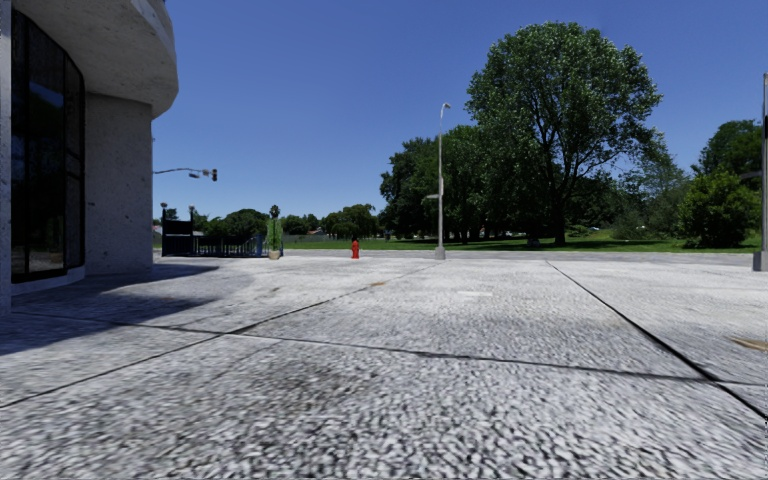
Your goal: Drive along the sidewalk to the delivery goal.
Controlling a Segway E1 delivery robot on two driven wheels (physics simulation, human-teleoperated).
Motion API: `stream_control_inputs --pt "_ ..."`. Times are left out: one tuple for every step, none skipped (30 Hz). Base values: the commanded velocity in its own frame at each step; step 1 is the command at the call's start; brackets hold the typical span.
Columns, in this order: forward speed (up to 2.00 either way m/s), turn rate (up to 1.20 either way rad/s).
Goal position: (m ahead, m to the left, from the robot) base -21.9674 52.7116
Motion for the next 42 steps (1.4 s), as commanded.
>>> stream_control_inputs --pt "2.00 0.00" --pt "2.00 0.00" --pt "2.00 0.00" --pt "2.00 0.00" --pt "2.00 0.00" --pt "2.00 0.00" --pt "2.00 0.00" --pt "2.00 0.00" --pt "2.00 0.00" --pt "2.00 0.00" --pt "2.00 0.00" --pt "2.00 0.00" --pt "2.00 0.00" --pt "2.00 0.00" --pt "2.00 0.00" --pt "2.00 0.00" --pt "2.00 0.00" --pt "2.00 0.00" --pt "2.00 0.00" --pt "2.00 0.00" --pt "2.00 0.00" --pt "2.00 0.00" --pt "2.00 0.00" --pt "2.00 0.00" --pt "2.00 0.00" --pt "2.00 0.00" --pt "2.00 0.00" --pt "2.00 0.00" --pt "2.00 0.00" --pt "2.00 0.00" --pt "2.00 0.00" --pt "2.00 0.00" --pt "2.00 0.00" --pt "2.00 0.00" --pt "2.00 0.00" --pt "2.00 0.00" --pt "2.00 0.00" --pt "2.00 0.00" --pt "2.00 0.00" --pt "2.00 0.00" --pt "2.00 0.00" --pt "2.00 0.00"
